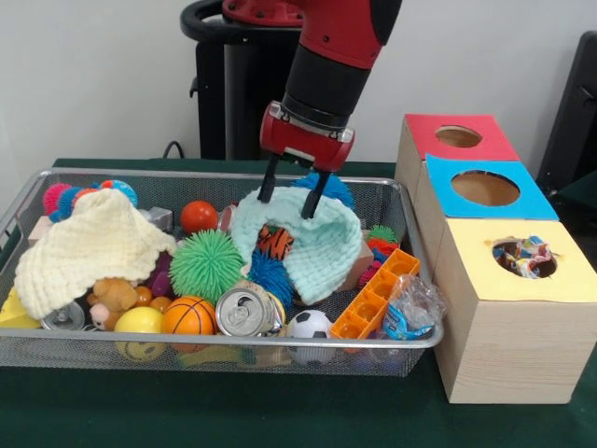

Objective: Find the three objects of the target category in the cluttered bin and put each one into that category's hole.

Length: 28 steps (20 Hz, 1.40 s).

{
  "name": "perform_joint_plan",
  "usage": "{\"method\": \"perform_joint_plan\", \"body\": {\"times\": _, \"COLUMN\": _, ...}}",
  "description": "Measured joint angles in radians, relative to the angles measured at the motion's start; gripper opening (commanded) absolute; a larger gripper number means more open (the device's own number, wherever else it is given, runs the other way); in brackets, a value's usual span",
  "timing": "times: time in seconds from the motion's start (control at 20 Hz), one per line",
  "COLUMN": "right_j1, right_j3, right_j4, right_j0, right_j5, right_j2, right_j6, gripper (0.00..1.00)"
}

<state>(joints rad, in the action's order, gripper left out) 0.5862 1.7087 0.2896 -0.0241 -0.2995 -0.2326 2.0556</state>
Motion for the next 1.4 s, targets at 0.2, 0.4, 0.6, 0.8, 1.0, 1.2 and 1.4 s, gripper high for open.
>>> {"method": "perform_joint_plan", "body": {"times": 0.2, "right_j1": 0.023, "right_j3": -0.014, "right_j4": 0.000, "right_j0": 0.000, "right_j5": 0.000, "right_j2": 0.000, "right_j6": 0.000, "gripper": 1.00}}
{"method": "perform_joint_plan", "body": {"times": 0.4, "right_j1": 0.048, "right_j3": -0.042, "right_j4": 0.000, "right_j0": 0.000, "right_j5": -0.018, "right_j2": 0.000, "right_j6": 0.000, "gripper": 1.00}}
{"method": "perform_joint_plan", "body": {"times": 0.6, "right_j1": 0.073, "right_j3": -0.106, "right_j4": 0.001, "right_j0": 0.000, "right_j5": -0.088, "right_j2": 0.000, "right_j6": 0.000, "gripper": 1.00}}
{"method": "perform_joint_plan", "body": {"times": 0.8, "right_j1": 0.080, "right_j3": -0.172, "right_j4": 0.001, "right_j0": 0.000, "right_j5": -0.157, "right_j2": 0.000, "right_j6": 0.000, "gripper": 1.00}}
{"method": "perform_joint_plan", "body": {"times": 1.0, "right_j1": 0.077, "right_j3": -0.222, "right_j4": 0.000, "right_j0": 0.003, "right_j5": -0.162, "right_j2": -0.005, "right_j6": 0.001, "gripper": 1.00}}
{"method": "perform_joint_plan", "body": {"times": 1.2, "right_j1": 0.053, "right_j3": -0.268, "right_j4": -0.005, "right_j0": 0.034, "right_j5": -0.128, "right_j2": -0.060, "right_j6": 0.013, "gripper": 1.00}}
{"method": "perform_joint_plan", "body": {"times": 1.4, "right_j1": -0.050, "right_j3": -0.280, "right_j4": -0.075, "right_j0": 0.177, "right_j5": 0.120, "right_j2": -0.269, "right_j6": 0.108, "gripper": 1.00}}
